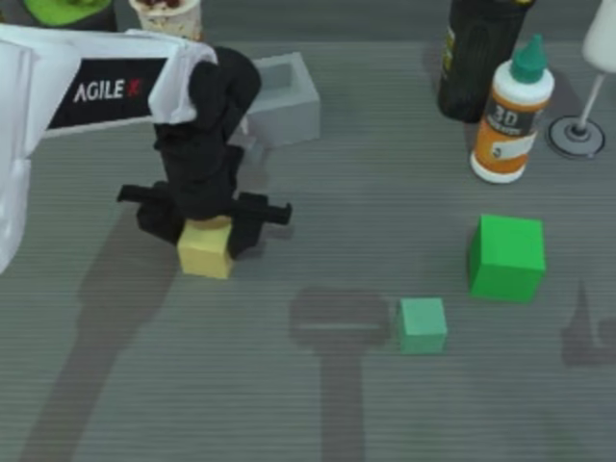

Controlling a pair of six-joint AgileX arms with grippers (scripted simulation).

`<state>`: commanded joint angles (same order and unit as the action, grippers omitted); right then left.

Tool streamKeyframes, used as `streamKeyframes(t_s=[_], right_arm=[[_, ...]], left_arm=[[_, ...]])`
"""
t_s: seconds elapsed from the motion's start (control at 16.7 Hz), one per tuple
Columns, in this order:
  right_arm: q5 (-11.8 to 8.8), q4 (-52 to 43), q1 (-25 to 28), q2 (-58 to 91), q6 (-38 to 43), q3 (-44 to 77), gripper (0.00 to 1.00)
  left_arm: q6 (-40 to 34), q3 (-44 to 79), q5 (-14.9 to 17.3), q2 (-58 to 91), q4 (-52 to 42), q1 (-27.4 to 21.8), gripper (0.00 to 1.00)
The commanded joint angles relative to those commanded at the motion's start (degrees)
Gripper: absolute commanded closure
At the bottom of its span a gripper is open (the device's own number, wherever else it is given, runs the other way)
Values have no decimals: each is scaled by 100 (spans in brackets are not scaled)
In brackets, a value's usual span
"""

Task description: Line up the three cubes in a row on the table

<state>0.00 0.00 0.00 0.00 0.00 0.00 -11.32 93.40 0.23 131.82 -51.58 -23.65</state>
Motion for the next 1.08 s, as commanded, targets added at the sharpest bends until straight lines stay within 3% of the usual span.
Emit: streamKeyframes(t_s=[0.42,0.84,1.08], right_arm=[[0,0,0,0,0,0,0],[0,0,0,0,0,0,0],[0,0,0,0,0,0,0]], left_arm=[[20,50,-24,-148,-71,-8,100],[10,826,-24,-530,-1251,79,100],[8,921,-30,-601,-1397,99,100]])
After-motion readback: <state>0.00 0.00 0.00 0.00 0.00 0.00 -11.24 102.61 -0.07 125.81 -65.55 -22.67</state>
